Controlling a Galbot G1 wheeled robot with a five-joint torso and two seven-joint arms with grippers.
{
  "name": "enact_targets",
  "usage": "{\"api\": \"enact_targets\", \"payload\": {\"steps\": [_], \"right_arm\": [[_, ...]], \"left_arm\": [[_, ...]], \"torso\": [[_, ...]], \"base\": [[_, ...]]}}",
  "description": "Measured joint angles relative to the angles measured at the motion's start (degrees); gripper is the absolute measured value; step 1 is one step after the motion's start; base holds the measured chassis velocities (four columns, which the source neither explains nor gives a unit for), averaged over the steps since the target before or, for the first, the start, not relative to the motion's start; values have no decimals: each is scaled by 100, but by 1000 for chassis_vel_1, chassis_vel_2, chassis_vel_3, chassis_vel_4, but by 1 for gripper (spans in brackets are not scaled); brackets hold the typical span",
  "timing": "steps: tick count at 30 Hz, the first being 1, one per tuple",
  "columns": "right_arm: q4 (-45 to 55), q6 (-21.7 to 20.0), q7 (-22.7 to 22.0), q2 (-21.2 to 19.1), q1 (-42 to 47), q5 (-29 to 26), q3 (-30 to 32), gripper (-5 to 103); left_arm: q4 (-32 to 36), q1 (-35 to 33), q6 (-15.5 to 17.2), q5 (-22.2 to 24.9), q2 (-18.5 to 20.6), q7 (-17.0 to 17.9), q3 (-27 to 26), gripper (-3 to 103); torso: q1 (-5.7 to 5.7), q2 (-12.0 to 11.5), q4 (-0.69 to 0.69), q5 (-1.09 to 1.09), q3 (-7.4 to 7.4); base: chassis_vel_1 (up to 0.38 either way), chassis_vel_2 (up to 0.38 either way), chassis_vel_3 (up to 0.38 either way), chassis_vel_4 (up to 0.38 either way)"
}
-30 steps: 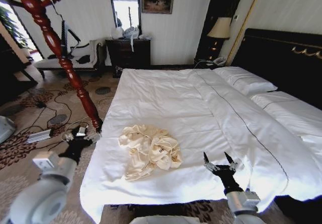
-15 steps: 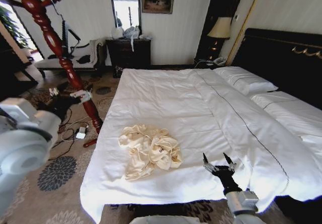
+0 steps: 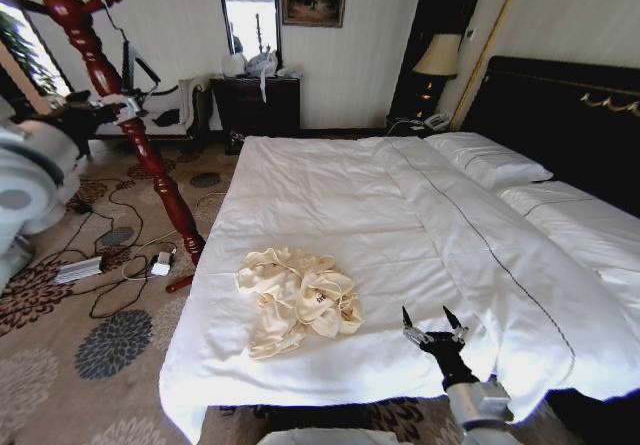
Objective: Pick up the clothes from the bed and hang them on the clothes hanger.
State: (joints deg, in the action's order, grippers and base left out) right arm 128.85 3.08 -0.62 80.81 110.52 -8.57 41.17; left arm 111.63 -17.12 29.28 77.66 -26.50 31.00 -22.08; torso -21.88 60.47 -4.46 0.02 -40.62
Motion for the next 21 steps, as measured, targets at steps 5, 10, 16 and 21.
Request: {"api": "enact_targets", "payload": {"steps": [5, 10, 16, 21], "right_arm": [[-34, 40, -7, 39, 12, 100, -15, 100], [-66, 85, -8, 47, 27, 160, 2, 100], [-87, 99, -11, 59, 20, 176, 12, 100], [-129, 125, -14, 126, 6, 234, -15, 100]], "left_arm": [[-895, 1533, 577, 188, -375, 506, 991, 100], [-1888, 2617, 930, 265, -779, 815, 1676, 100], [-2835, 3341, 1203, 253, -1289, 1090, 2193, 100], [-3704, 3913, 1317, 112, -1868, 1334, 2424, 86]], "torso": [[0, 0, -1, -2, 0], [0, 0, 1, -1, 0], [0, 0, 0, -3, 0], [-1, 0, 0, -2, 0]], "base": [[0, 0, 0, 0], [0, 0, 0, 0], [0, 0, 0, 0], [0, 0, 0, 0]]}}
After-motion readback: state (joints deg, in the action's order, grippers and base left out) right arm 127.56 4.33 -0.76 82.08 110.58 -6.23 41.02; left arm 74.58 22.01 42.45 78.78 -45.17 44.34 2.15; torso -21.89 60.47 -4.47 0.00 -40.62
